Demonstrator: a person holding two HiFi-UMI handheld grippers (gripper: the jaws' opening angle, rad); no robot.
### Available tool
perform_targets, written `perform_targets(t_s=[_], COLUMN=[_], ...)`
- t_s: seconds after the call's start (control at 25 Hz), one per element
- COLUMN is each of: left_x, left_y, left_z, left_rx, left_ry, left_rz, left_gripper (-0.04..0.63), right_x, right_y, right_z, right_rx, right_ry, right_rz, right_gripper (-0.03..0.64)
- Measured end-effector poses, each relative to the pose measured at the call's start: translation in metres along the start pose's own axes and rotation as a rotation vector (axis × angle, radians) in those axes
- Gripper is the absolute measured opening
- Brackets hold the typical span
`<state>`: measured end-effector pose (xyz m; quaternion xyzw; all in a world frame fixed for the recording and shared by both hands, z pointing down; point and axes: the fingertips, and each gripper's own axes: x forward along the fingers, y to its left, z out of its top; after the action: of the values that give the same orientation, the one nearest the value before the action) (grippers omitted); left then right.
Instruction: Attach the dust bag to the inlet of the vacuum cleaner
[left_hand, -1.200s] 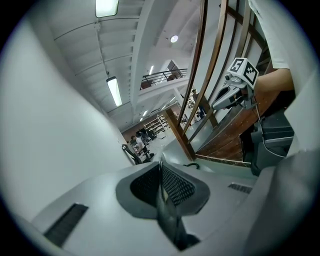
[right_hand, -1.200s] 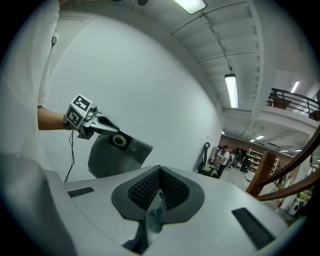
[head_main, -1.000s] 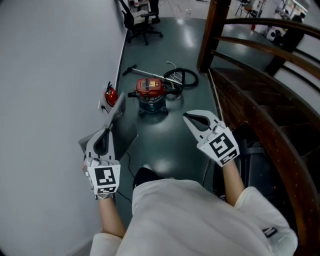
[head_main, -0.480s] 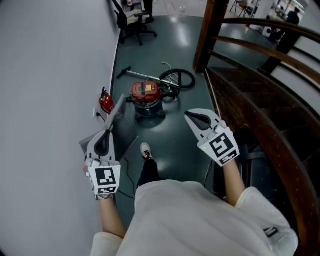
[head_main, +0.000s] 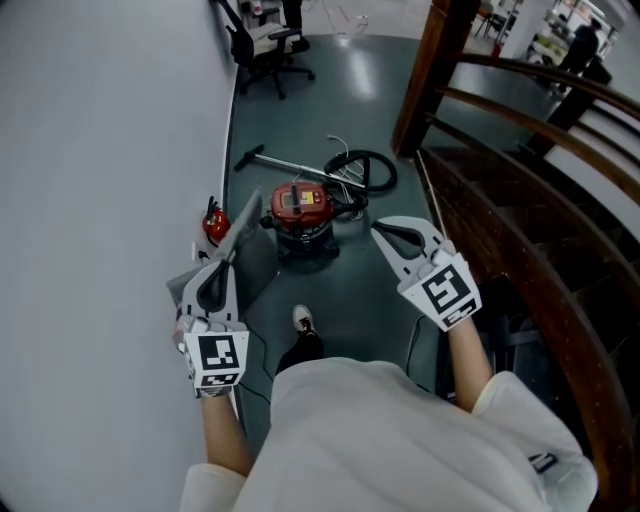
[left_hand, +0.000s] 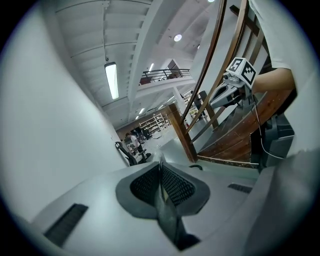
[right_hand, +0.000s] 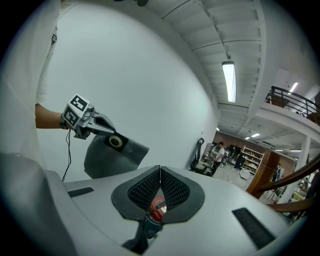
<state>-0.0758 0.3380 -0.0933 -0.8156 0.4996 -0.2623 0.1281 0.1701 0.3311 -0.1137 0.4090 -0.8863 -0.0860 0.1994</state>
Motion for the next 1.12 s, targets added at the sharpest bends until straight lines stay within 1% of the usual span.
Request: perform_targets(t_s=[0.28,0.56,0.64,0.8,0.96,1.12], left_x=[0.050,0.099,0.112,0.134,0.155,0.173], left_y=[0.046,0.080,0.089,0.104,0.113,0.120], left_z=[-0.018,-0.032,-0.039,-0.051,-0.062,-0.071], left_rx=[-0.024,-0.038,-0.053,-0.089,-0.107,-0.123], left_ry=[0.015,0.027,0.030,0.032,0.037,0.052], left_rz=[-0.015,-0.039,-0.046,-0.067,-0.096,-0.111], left_gripper=[0.020,0.020,0.020,0.020,0.020,0.020], right_x=[0.072,0.131,0.147,0.175,0.197,0.216], right_y=[-0.022,-0.045,-0.050,-0.059,-0.068,-0.071], right_z=[0.009,0.011,0.010,0.009,0.004,-0.002], right_rx=[0.004,0.015,0.016,0.025,0.049,0.077], right_ry=[0.026,0.042,0.051,0.063,0.074,0.080], right_rz=[0.017,0.024,0.027,0.027,0.012,0.020], right_gripper=[0.028,0.028,0.029,0.029,0.029,0.029])
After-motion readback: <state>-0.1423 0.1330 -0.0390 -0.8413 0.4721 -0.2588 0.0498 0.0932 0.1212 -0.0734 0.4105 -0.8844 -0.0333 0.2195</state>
